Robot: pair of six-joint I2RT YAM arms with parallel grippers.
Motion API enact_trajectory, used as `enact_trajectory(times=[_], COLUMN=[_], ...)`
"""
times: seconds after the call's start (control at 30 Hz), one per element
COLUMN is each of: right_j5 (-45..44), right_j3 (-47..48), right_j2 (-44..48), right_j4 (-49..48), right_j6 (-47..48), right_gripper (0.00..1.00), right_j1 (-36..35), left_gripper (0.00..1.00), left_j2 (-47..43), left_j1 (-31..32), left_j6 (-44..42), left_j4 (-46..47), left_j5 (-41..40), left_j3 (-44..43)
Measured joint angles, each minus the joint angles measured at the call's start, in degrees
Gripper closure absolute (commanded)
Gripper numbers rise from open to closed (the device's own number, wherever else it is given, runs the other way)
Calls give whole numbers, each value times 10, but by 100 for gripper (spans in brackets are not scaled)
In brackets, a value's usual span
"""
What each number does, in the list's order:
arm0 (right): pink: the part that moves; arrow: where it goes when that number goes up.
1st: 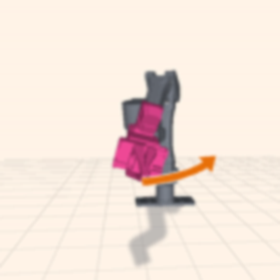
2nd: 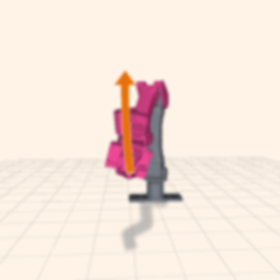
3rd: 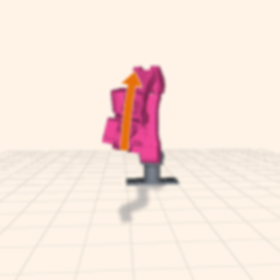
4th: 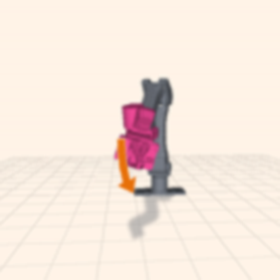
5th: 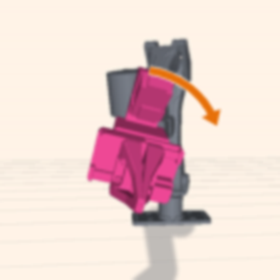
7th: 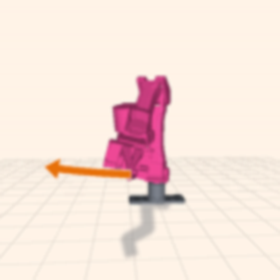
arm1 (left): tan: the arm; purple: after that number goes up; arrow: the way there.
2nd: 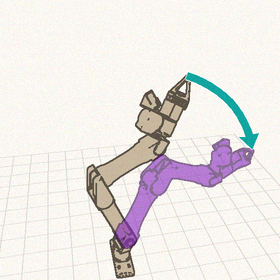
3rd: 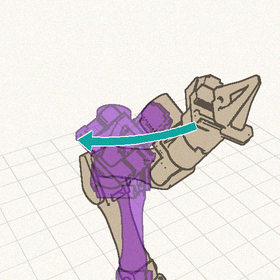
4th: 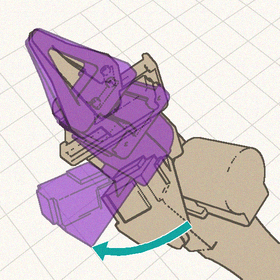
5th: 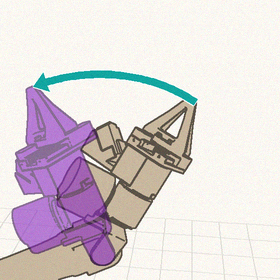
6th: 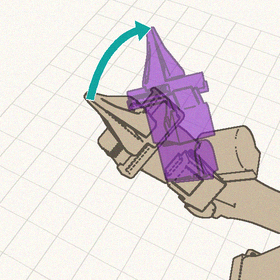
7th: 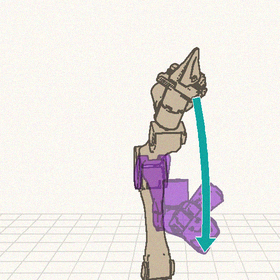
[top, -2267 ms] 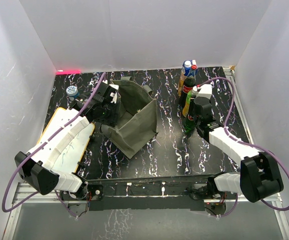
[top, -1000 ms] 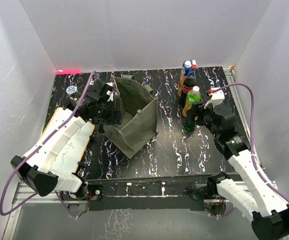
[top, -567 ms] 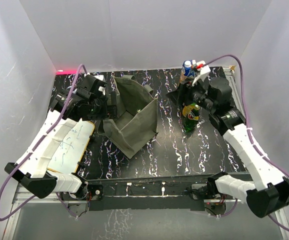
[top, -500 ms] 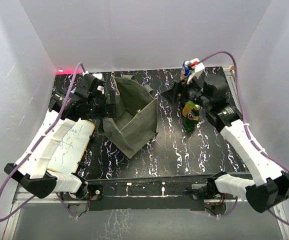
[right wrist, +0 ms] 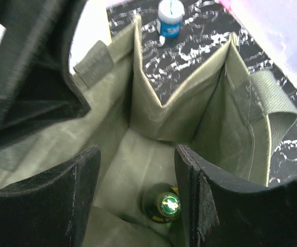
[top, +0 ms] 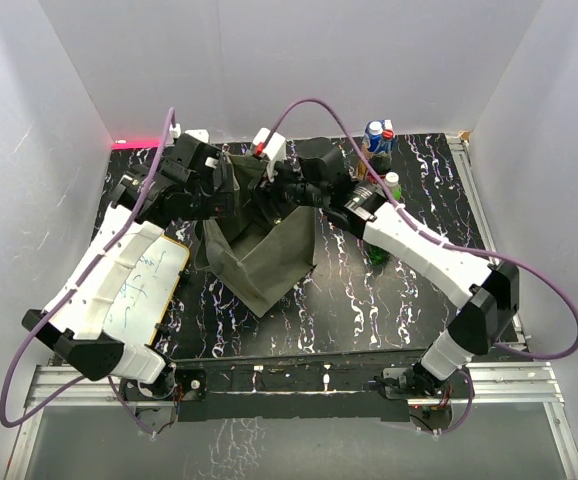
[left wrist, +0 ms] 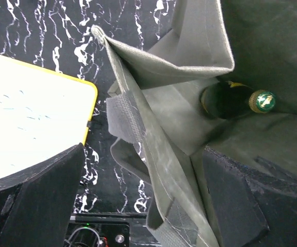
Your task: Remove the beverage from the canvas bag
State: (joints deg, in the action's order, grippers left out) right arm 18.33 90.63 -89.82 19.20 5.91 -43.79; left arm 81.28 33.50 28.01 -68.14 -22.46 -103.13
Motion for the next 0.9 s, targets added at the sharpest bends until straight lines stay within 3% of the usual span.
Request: enact_trajectory(times=[0.17,0.33,0.9], right_j5=[-30,-31,-14], right_j3=[-4,-26,-173], right_j2=[-26,-13,64], right_j4=[38,72,105], right_j6=[68,133,208], right_gripper=[40,33,25], right_j1=[-3,-11,-68], left_gripper=[3,3,7], left_j2=[-6,-7,-11], left_j1=[0,-2,-2], left_j6=[-47,-90,-118], left_j4=[49,80,112], left_j5=[-37,-56,-5], left_j3=[46,86,167])
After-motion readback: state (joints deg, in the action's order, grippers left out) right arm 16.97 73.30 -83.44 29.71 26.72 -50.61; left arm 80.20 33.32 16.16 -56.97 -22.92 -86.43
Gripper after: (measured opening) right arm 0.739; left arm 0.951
